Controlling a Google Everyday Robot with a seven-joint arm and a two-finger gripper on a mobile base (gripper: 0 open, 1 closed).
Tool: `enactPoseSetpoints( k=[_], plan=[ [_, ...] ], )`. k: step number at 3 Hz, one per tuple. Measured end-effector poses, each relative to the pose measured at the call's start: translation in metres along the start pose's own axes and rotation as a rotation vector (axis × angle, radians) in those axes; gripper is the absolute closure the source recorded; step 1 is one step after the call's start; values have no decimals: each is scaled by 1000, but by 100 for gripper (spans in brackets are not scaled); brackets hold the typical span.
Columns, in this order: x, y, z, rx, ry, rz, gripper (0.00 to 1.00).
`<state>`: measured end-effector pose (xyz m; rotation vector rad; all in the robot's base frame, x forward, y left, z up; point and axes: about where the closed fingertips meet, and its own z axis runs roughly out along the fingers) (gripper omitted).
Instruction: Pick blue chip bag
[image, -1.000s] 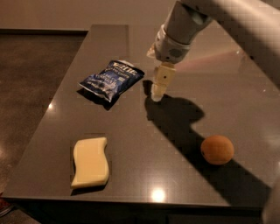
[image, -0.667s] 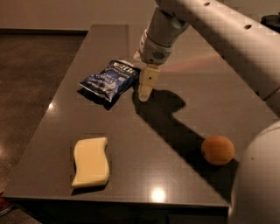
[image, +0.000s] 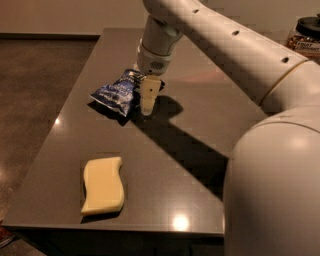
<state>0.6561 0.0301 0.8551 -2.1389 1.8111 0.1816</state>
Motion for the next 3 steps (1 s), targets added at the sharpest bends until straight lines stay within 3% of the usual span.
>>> enactPoseSetpoints(
  k=[1, 2, 3],
  plan=[
    [-9, -7, 7, -24, 17, -14, 14],
    [-15, -11, 6, -46, 17, -17, 37],
    [-21, -13, -5, -61, -5, -3, 69]
  ],
)
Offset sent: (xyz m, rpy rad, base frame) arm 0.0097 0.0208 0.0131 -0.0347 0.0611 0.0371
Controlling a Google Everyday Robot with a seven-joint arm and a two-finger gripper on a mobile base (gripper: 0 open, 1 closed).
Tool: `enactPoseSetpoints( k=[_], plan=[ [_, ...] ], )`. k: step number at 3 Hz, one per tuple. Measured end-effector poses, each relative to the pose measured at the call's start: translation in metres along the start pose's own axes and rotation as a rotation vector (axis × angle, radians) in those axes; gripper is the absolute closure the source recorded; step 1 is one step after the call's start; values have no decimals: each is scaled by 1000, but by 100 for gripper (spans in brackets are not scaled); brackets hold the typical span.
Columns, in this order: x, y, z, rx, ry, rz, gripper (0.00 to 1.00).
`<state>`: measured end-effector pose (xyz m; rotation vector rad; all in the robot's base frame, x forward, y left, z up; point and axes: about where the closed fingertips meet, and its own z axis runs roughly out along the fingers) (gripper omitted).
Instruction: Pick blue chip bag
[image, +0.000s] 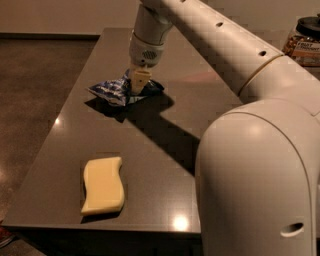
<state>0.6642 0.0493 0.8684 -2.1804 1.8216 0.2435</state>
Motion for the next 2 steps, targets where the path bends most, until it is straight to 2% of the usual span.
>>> enactPoseSetpoints(
  k=[1, 2],
  plan=[
    [-2, 0, -20, 12, -35, 25, 98],
    [4, -2, -61, 67, -102, 83, 100]
  ],
)
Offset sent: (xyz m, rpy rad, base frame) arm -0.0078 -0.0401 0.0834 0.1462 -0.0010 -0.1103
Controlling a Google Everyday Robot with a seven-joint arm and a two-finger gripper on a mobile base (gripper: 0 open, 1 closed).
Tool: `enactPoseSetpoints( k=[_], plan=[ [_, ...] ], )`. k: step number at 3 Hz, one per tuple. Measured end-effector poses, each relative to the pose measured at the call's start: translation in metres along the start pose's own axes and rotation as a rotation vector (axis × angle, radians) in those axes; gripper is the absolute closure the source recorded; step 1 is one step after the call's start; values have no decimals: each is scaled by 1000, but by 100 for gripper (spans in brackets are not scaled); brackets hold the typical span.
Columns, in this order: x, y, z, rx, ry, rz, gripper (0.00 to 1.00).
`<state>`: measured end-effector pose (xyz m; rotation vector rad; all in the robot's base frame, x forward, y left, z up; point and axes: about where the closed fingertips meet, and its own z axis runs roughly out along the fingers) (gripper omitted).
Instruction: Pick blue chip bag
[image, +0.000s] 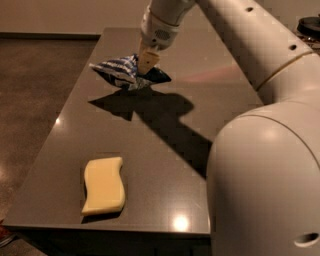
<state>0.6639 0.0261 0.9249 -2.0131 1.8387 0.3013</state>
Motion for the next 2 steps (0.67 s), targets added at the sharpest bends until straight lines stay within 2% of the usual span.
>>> enactPoseSetpoints(
  k=[1, 2],
  plan=[
    [2, -9, -23, 53, -41, 38, 100],
    [2, -9, -23, 53, -41, 38, 100]
  ],
)
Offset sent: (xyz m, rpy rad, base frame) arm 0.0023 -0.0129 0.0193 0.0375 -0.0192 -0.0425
